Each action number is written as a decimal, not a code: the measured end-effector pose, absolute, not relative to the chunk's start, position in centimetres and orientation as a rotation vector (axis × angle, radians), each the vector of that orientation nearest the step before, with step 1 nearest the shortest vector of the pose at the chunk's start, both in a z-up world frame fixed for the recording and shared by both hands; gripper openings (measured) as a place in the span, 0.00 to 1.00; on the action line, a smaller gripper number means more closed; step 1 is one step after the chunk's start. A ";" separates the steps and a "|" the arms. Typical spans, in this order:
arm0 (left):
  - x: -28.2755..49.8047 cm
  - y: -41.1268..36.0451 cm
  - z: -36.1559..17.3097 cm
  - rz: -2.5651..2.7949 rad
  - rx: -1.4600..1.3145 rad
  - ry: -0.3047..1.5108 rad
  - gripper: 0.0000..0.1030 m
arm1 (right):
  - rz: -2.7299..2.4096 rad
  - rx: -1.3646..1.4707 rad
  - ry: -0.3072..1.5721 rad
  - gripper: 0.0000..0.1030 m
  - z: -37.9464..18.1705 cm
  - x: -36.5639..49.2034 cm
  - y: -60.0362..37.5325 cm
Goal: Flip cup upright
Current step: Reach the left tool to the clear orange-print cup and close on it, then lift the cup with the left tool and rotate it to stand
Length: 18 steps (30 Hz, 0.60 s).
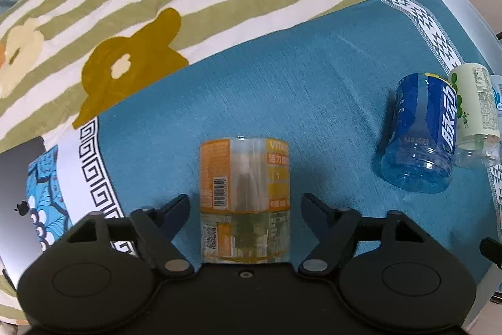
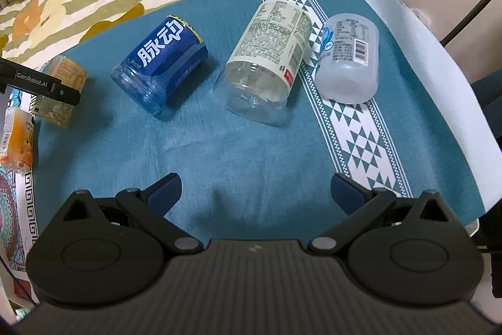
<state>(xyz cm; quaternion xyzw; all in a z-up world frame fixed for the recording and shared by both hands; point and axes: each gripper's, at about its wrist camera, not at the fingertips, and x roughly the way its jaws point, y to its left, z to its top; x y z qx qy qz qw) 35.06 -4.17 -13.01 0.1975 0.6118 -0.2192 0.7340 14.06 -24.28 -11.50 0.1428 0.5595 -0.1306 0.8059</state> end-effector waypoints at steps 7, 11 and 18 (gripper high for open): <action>35.2 -4.0 -13.3 -0.484 0.419 1.362 0.61 | -0.279 0.320 1.200 1.00 -11.8 14.5 -24.0; 35.1 -3.8 -13.1 -0.480 0.406 1.358 0.61 | -0.277 0.321 1.196 1.00 -11.7 14.3 -24.0; 33.4 -4.1 -11.8 -0.468 0.376 1.349 0.61 | -0.265 0.318 1.178 1.00 -11.0 13.6 -24.4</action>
